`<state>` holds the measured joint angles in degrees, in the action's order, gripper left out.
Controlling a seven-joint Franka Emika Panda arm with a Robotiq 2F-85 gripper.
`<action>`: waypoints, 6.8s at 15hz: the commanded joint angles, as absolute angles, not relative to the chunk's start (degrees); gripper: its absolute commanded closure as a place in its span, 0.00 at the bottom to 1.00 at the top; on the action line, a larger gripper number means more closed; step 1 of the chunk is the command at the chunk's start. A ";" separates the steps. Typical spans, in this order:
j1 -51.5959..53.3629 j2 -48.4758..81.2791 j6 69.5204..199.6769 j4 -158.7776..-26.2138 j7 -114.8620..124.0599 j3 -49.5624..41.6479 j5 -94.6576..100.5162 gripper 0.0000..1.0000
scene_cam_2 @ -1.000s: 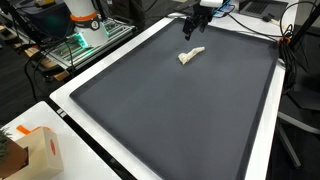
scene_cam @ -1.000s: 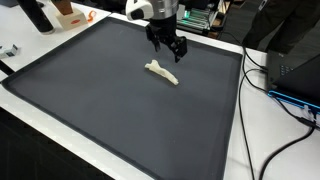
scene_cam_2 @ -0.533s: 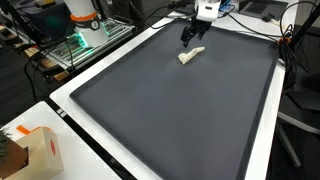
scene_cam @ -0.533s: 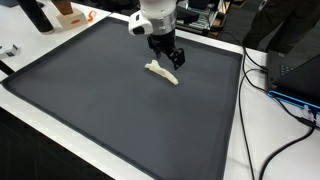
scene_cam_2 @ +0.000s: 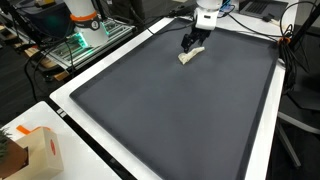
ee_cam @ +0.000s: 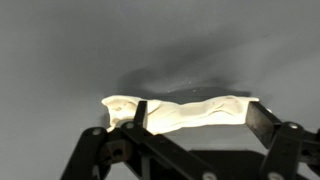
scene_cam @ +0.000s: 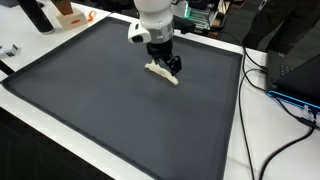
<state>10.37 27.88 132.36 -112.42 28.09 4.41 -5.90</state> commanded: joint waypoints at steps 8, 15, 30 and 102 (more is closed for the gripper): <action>13.61 31.38 133.60 -110.70 30.26 2.02 -4.73 0.42; 14.64 31.78 133.46 -110.03 30.74 1.43 -4.04 0.95; 16.23 31.67 132.05 -109.68 33.04 0.38 -2.27 0.98; 0.80 16.04 140.61 -135.46 34.30 -3.01 -53.71 0.00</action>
